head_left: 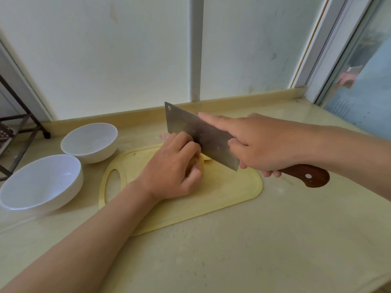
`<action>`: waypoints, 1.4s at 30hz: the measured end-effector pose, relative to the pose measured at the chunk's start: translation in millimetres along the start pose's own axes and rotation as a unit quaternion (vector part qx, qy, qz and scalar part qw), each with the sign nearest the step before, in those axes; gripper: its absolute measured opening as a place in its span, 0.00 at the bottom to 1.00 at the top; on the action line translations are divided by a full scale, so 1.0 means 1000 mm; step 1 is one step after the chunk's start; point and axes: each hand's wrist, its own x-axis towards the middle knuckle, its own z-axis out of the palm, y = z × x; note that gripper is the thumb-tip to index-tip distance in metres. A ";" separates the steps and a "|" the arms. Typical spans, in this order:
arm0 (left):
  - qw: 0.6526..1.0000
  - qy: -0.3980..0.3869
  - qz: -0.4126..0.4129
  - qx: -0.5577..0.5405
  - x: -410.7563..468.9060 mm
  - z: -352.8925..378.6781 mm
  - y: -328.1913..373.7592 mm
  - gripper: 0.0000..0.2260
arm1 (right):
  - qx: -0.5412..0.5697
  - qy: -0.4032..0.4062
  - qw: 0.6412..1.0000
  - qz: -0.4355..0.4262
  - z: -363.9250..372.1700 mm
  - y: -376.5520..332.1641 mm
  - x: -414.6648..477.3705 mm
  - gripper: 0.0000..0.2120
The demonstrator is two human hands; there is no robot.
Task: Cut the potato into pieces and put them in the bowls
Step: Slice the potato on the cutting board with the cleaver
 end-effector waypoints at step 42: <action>0.999 0.031 0.032 -0.012 -0.002 -0.001 -0.001 0.08 | 0.043 0.018 0.999 -0.006 0.011 -0.004 0.024 0.37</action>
